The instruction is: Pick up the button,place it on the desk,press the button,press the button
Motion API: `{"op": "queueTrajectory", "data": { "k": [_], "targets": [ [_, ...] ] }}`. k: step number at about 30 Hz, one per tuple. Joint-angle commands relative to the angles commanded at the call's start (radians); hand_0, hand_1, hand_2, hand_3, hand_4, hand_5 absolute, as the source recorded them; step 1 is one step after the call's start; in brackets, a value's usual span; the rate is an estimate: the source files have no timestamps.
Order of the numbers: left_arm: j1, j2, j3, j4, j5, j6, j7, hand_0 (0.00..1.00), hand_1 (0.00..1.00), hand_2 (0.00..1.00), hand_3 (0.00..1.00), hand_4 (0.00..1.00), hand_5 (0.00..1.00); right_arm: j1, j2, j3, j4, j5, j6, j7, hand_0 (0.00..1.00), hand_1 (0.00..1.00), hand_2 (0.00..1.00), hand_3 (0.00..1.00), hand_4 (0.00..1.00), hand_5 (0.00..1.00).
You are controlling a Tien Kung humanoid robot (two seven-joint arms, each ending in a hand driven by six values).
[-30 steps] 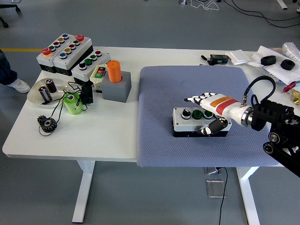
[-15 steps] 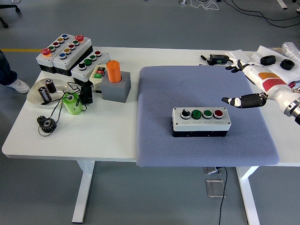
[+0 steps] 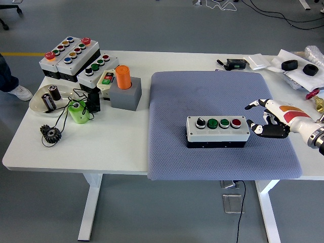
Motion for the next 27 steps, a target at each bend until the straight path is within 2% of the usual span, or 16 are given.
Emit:
{"op": "queueTrajectory", "data": {
  "k": [18,27],
  "targets": [
    [0.002,0.001,0.013,0.0,-0.011,-0.001,-0.002,0.644,0.701,0.7,0.501,0.315,0.998,0.032,0.031,-0.076,-0.003,-0.026,0.024,-0.012,0.176,0.002,0.121,0.773,0.532,0.501],
    [0.002,0.003,0.016,0.0,-0.014,-0.002,-0.003,0.644,0.701,0.701,0.5,0.316,0.998,0.029,0.033,-0.065,-0.007,-0.026,0.028,-0.015,0.174,0.002,0.119,0.771,0.53,0.499]
  ]
}}
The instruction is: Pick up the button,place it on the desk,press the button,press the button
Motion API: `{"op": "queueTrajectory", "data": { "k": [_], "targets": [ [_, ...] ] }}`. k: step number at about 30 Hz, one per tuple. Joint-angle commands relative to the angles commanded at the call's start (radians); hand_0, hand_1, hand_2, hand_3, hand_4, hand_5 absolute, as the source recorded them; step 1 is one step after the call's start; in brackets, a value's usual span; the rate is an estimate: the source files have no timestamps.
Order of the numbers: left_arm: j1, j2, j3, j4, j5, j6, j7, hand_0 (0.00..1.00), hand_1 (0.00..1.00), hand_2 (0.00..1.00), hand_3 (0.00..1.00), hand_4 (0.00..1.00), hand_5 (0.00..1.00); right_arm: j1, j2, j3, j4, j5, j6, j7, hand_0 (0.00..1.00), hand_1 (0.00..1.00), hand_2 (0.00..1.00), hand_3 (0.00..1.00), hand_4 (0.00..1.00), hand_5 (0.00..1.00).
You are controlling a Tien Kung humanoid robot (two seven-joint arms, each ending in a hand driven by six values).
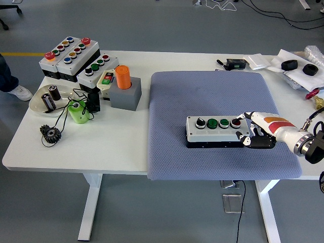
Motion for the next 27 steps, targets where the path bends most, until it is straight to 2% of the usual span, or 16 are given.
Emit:
{"op": "queueTrajectory", "data": {
  "k": [5,14,27],
  "targets": [
    [0.001,-0.001,-0.003,0.0,0.002,0.0,0.0,0.644,0.7,0.701,0.5,0.319,0.998,0.001,0.003,0.002,-0.004,0.001,0.011,0.0,0.176,0.002,0.119,0.768,0.528,0.499],
    [0.002,-0.002,-0.004,0.0,0.002,0.001,0.0,0.644,0.701,0.701,0.501,0.318,0.998,0.006,0.019,-0.027,-0.055,0.01,0.024,0.005,0.174,0.002,0.118,0.762,0.528,0.501],
    [-0.001,0.0,0.008,0.0,-0.006,-0.001,-0.001,0.644,0.7,0.701,0.501,0.317,0.998,0.003,0.022,-0.015,-0.052,0.026,0.031,-0.005,0.175,0.002,0.115,0.759,0.529,0.506]
  ]
}}
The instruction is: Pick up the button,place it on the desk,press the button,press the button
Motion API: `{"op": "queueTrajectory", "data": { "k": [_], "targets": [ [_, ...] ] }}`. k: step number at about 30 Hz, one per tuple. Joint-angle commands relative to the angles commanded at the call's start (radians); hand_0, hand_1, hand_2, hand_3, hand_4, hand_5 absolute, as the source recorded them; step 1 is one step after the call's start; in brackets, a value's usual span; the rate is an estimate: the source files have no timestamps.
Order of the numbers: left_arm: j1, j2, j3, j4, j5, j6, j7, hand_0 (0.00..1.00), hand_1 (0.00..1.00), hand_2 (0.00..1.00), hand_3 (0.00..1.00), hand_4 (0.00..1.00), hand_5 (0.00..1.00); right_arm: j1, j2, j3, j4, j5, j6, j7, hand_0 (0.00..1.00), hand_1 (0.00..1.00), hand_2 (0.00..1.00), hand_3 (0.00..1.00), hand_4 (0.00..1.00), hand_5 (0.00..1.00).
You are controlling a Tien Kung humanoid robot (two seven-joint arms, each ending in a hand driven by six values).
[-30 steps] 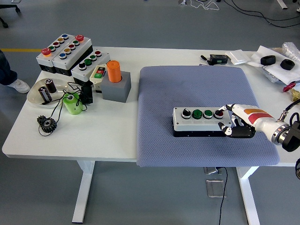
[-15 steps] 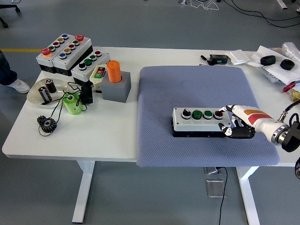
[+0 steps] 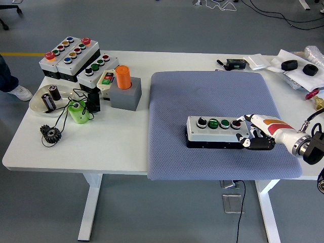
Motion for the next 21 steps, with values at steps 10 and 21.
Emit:
{"op": "queueTrajectory", "data": {
  "k": [10,21],
  "targets": [
    [0.001,-0.002,0.003,0.0,-0.006,0.001,-0.001,0.644,0.7,0.701,0.502,0.319,0.998,0.001,0.0,-0.018,-0.006,0.001,0.034,-0.008,0.174,0.002,0.115,0.757,0.532,0.514],
    [0.0,-0.001,-0.008,0.0,0.004,0.002,0.001,0.644,0.701,0.701,0.502,0.319,0.998,0.01,0.004,-0.013,-0.006,0.056,0.036,-0.007,0.175,0.002,0.115,0.752,0.537,0.531]
  ]
}}
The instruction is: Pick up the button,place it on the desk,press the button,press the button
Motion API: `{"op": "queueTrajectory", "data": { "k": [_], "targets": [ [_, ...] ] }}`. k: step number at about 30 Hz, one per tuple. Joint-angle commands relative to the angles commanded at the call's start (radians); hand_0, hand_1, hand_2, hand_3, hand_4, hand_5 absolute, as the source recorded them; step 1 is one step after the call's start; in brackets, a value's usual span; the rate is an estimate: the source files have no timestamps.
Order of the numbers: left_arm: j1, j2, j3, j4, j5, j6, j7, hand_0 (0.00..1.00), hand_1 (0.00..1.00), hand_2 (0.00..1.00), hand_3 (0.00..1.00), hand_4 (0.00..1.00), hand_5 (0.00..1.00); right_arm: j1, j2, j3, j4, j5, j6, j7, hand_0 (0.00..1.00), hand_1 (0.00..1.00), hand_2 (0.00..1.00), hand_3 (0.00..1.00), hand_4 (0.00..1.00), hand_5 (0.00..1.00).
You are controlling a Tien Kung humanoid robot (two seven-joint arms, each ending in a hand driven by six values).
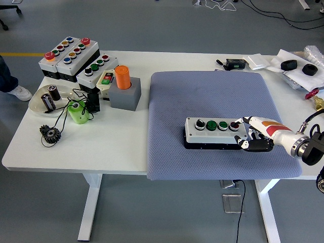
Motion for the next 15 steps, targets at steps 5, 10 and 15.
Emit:
{"op": "queueTrajectory", "data": {
  "k": [5,10,15],
  "targets": [
    [0.001,-0.002,0.0,0.0,-0.004,0.001,-0.001,0.644,0.7,0.7,0.501,0.318,0.998,-0.004,0.006,-0.008,-0.006,0.007,0.024,-0.006,0.175,0.002,0.115,0.751,0.539,0.531],
    [-0.002,-0.002,0.005,0.0,-0.009,0.0,-0.001,0.644,0.701,0.701,0.501,0.318,0.998,0.002,0.007,-0.008,-0.011,0.004,0.025,-0.008,0.175,0.002,0.115,0.749,0.541,0.534],
    [0.0,-0.003,0.014,0.0,-0.019,-0.001,-0.004,0.644,0.7,0.7,0.501,0.318,0.998,-0.006,0.004,0.002,0.0,0.002,0.024,-0.007,0.174,0.002,0.116,0.749,0.543,0.538]
  ]
}}
